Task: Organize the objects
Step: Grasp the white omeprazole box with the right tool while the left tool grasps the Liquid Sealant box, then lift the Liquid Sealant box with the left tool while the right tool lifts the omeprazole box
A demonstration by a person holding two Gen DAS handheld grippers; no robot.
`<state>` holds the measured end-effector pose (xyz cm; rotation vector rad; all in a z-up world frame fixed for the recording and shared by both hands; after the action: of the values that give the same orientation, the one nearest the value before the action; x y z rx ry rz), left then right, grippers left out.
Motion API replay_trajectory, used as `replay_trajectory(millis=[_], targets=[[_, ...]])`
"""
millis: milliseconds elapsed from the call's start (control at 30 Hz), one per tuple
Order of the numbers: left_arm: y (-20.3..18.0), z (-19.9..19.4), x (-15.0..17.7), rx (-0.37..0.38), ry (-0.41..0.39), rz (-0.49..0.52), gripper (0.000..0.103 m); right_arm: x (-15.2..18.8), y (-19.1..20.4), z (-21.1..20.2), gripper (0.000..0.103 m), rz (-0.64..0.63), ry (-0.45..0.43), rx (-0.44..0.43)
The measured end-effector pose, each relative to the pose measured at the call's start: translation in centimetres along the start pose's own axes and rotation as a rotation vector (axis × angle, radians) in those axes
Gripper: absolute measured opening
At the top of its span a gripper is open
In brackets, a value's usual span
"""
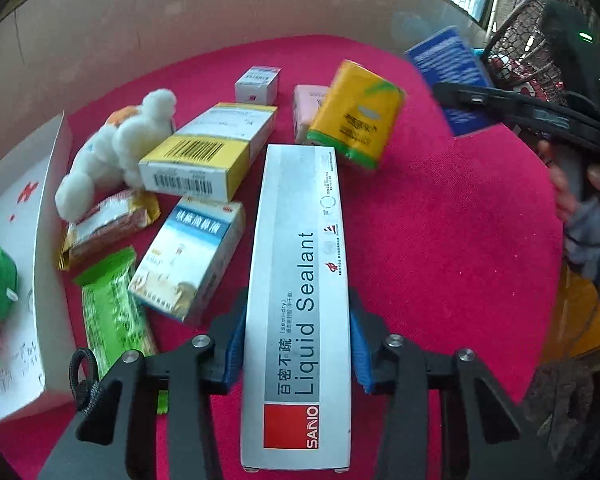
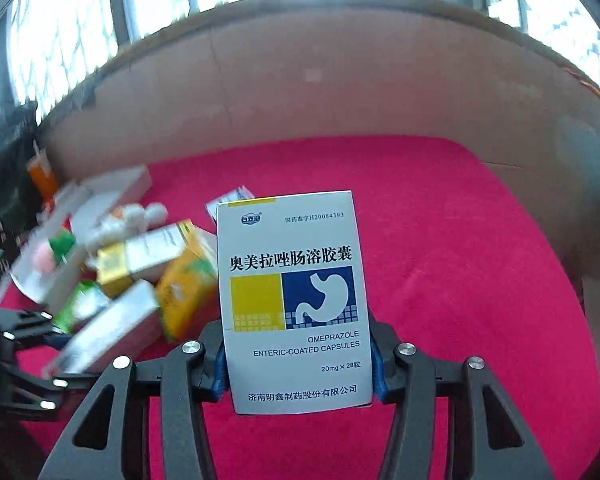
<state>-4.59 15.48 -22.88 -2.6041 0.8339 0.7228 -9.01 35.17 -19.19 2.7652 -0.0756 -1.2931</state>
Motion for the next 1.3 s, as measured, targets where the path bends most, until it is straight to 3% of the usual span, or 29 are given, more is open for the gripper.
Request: replay_trajectory(millis=[133,267,333,467,600,700,867,1000,1067,1200,1300], targets=[[0.3,-1.4,-0.9,-0.006,-0.052,-0.004,0.042,-0.3,1.2,-4.5,0.056,0.083,-0.108,0.009],[-0.7,-7.5,-2.5,-0.037,-0.239,0.047,0.042,-2.8,5.0,-10.9,0.056,0.068,-0.281,0.014],[-0.5,-9.8,-2.2,-0.062,-0.316,0.035,0.042,-3.1,6.8,-12.6,0.056,0.069,-0.32,-0.001],[1.5,-12.8,-0.9,-0.119,-0.399,-0.032,0.042,-2.0,11.5,-11.5,0.056,0.079,-0.31,-0.013],[3.4,-18.0,-0.2,-0.21,-0.494,-0.04,0.042,-4.2,16.1,-11.7,0.056,0.05,-0.301,-0.071],[6.8,-20.8,1.5,-0.254,-0.566,-0.121,0.042,-5.6,20.6,-11.0,0.056,-0.025,-0.314,-0.087],[12.9,-23.0,6.2,-0.364,-0.593,-0.3,0.042,-7.1,29.4,-8.9,0.056,-0.151,-0.288,-0.191],[15.1,-26.8,9.4,-0.449,-0.672,-0.383,0.042,-9.1,35.5,-9.2,0.056,-0.215,-0.305,-0.303],[15.7,-28.3,10.9,-0.481,-0.701,-0.414,0.042,-8.3,38.2,-9.2,0.056,-0.257,-0.317,-0.325],[18.0,-29.6,13.6,-0.503,-0.694,-0.478,0.042,-5.8,41.2,-7.9,0.056,-0.28,-0.274,-0.342],[18.6,-31.1,12.8,-0.486,-0.688,-0.486,0.042,-7.6,41.4,-8.6,0.056,-0.23,-0.258,-0.347]])
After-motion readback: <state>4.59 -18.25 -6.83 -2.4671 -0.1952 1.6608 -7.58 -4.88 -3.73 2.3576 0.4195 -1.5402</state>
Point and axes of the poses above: each gripper's, at about its wrist camera, not at the fingertips, and z roughly the way its jaws point, y to its left, x to its underside, the point moved 4 cm from there along z, roughly the way its jaws point, and after that the axes turned 4 degrees about x, right-handed, at the moved point
